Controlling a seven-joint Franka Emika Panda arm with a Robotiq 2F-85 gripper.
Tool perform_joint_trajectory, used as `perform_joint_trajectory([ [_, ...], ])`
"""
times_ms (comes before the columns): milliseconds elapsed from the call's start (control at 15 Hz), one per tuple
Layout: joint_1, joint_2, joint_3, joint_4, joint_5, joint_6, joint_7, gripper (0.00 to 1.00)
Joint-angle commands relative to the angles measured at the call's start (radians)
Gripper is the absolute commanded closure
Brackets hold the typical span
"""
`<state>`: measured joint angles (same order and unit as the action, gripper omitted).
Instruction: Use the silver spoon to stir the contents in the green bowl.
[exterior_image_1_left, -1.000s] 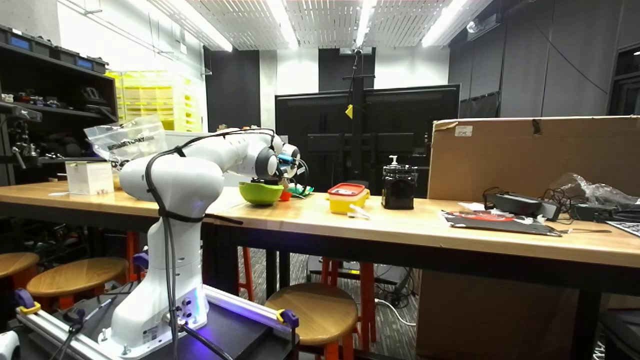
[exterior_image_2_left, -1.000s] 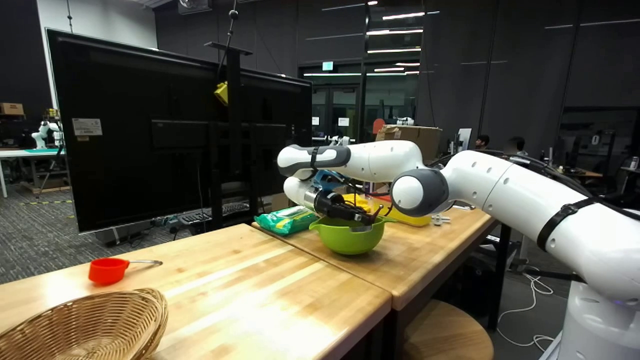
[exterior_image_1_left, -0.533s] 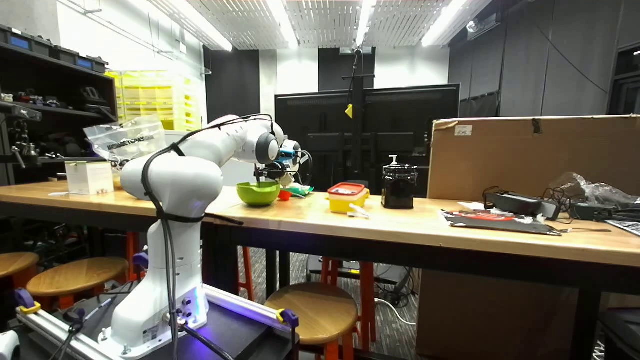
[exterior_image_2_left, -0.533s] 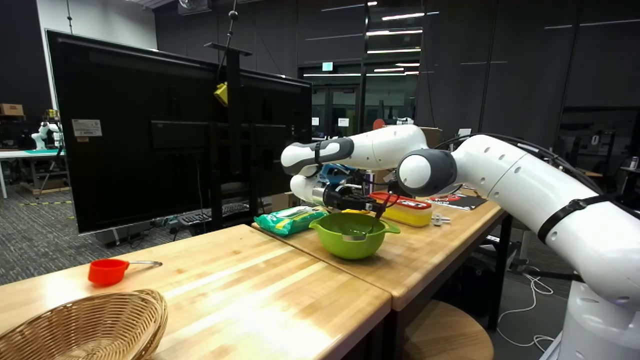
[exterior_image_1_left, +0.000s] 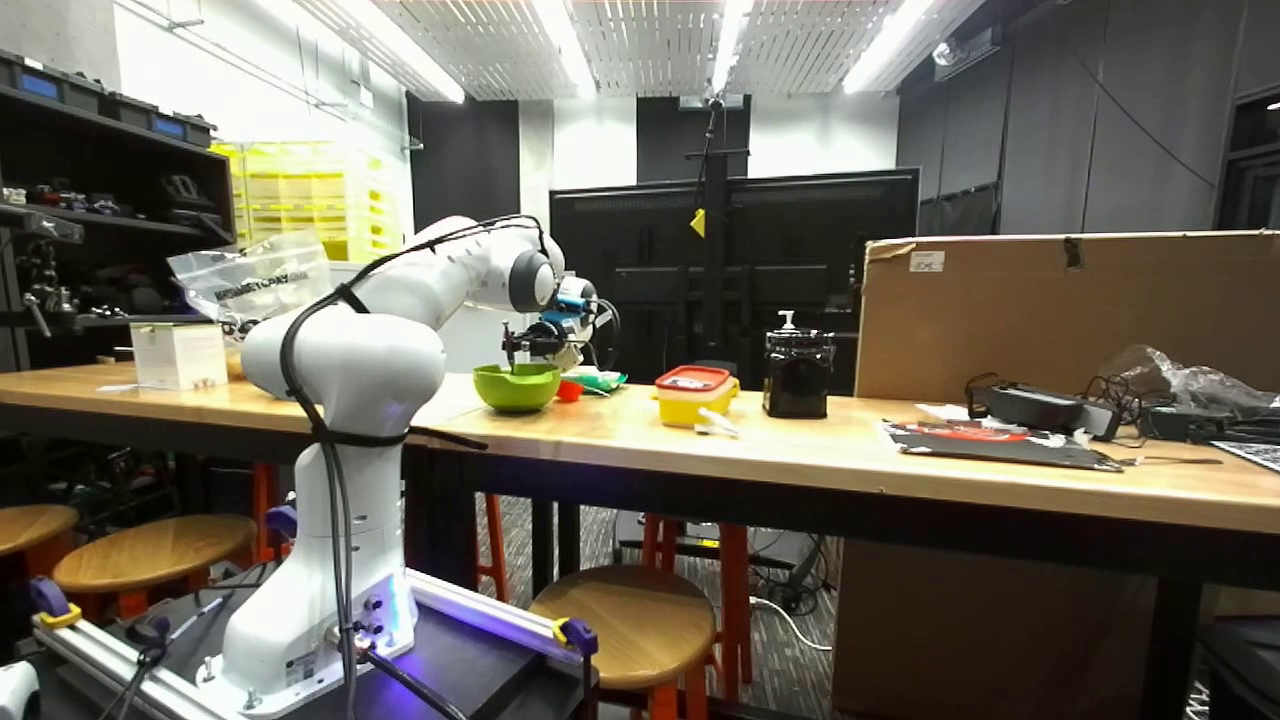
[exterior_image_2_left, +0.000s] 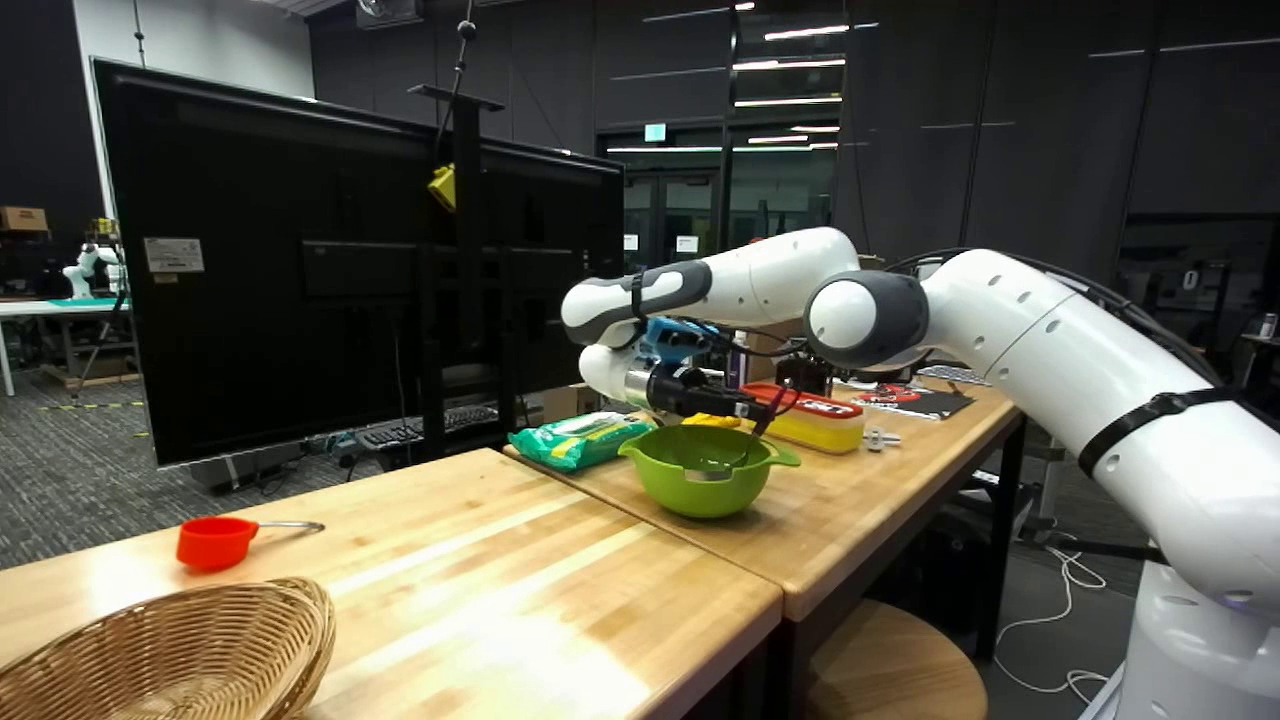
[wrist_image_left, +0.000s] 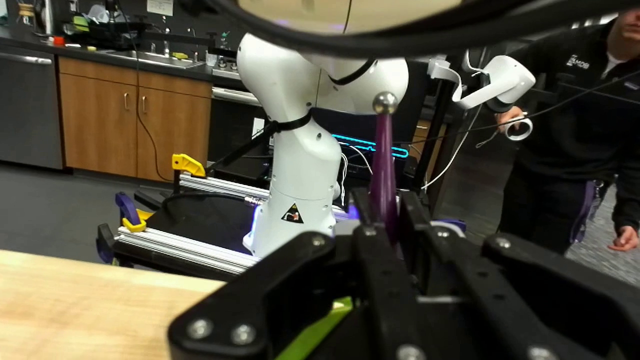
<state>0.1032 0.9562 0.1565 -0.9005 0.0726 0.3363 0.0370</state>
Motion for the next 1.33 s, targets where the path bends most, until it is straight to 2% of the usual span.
perform_joint_trajectory([
  [0, 0.02, -0.066, -0.016, -0.132, -0.002, 0.049, -0.054, 0.96],
  [400, 0.042, -0.069, -0.013, -0.188, 0.0, 0.151, -0.08, 0.96],
  [1267, 0.052, -0.064, -0.007, -0.115, 0.009, 0.243, -0.132, 0.96],
])
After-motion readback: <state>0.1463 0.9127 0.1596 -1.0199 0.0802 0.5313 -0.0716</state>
